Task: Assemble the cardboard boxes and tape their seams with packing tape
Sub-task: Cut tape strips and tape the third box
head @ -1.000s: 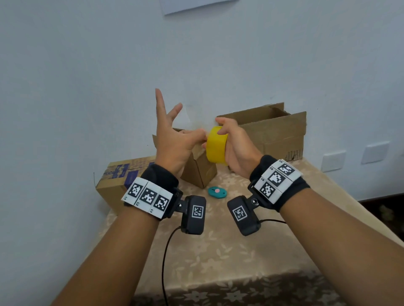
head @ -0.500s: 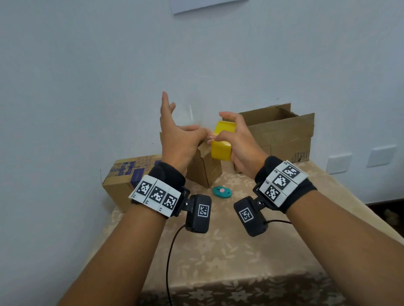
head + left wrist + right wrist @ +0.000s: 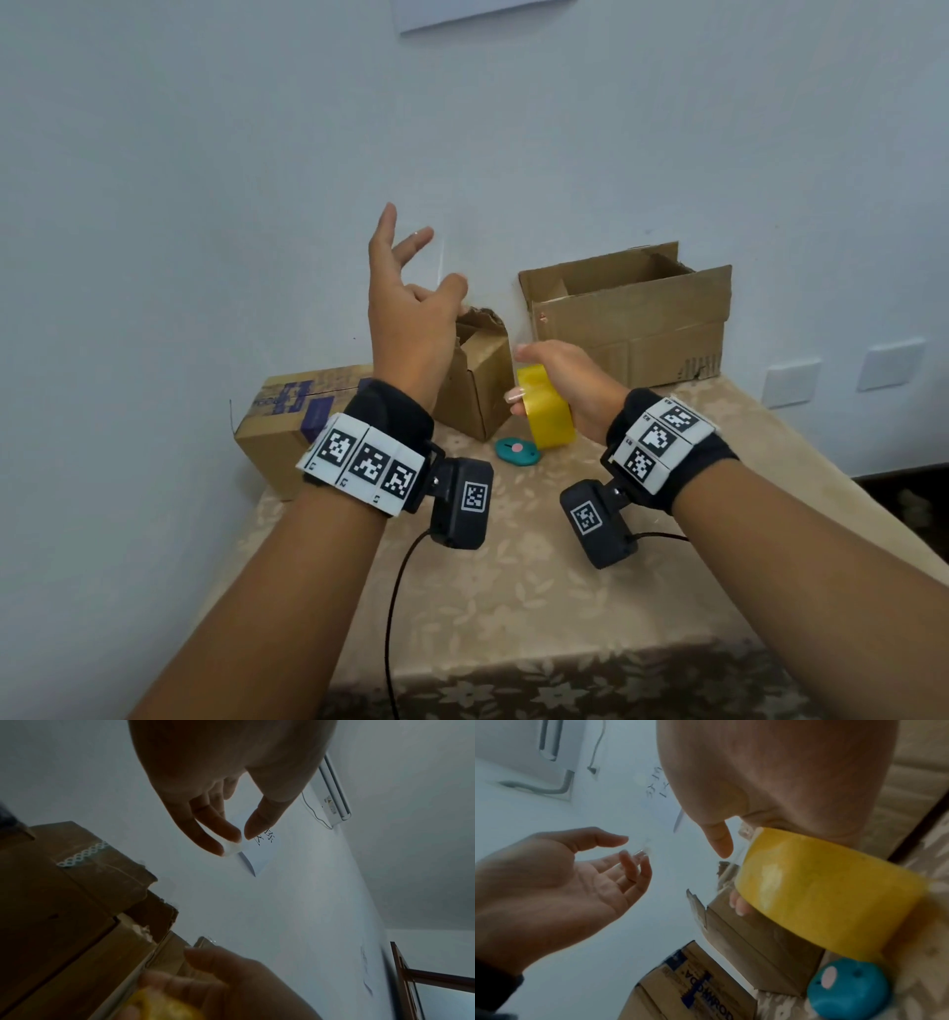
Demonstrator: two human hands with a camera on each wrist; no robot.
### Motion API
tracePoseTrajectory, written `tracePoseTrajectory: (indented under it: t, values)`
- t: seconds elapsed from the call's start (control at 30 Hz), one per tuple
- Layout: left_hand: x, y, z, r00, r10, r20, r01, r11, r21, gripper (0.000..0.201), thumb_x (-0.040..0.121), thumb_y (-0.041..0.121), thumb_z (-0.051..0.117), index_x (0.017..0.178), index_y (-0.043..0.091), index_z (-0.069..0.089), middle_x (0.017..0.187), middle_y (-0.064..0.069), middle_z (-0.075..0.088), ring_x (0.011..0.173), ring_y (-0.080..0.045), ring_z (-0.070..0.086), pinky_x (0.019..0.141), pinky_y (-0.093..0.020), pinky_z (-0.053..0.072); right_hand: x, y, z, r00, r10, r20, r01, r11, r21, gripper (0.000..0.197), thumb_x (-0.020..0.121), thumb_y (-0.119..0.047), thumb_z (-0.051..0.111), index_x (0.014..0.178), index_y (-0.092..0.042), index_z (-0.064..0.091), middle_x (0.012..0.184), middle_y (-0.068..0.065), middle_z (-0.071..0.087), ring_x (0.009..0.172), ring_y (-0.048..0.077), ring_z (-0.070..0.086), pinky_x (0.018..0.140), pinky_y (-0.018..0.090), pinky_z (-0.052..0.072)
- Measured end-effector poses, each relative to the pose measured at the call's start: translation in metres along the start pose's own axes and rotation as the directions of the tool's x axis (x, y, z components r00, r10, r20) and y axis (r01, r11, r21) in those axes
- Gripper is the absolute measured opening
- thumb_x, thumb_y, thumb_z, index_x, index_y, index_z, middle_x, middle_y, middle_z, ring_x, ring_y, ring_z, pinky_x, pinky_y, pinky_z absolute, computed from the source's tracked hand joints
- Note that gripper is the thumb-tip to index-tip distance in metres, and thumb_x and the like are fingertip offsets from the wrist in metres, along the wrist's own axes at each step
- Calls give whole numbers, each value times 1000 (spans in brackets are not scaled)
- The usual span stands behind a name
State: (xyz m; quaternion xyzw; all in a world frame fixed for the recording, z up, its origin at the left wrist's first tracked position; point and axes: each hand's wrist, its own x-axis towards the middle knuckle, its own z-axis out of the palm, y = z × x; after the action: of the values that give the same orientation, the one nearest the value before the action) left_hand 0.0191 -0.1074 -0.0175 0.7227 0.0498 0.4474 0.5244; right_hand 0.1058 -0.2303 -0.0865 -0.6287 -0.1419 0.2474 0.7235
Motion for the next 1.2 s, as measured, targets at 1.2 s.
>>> tracePoseTrajectory:
  t: [1.2]
  values:
    - [2, -22, 3, 991, -118, 67, 115, 992, 44, 96, 73, 21, 89, 153, 28, 39, 101, 15, 78, 105, -20, 73, 99, -60, 52, -22, -48, 15, 958, -285, 30, 287, 954, -85, 44, 97, -53, 64, 123, -16, 59, 102, 11, 76, 89, 24, 77, 78, 36, 64]
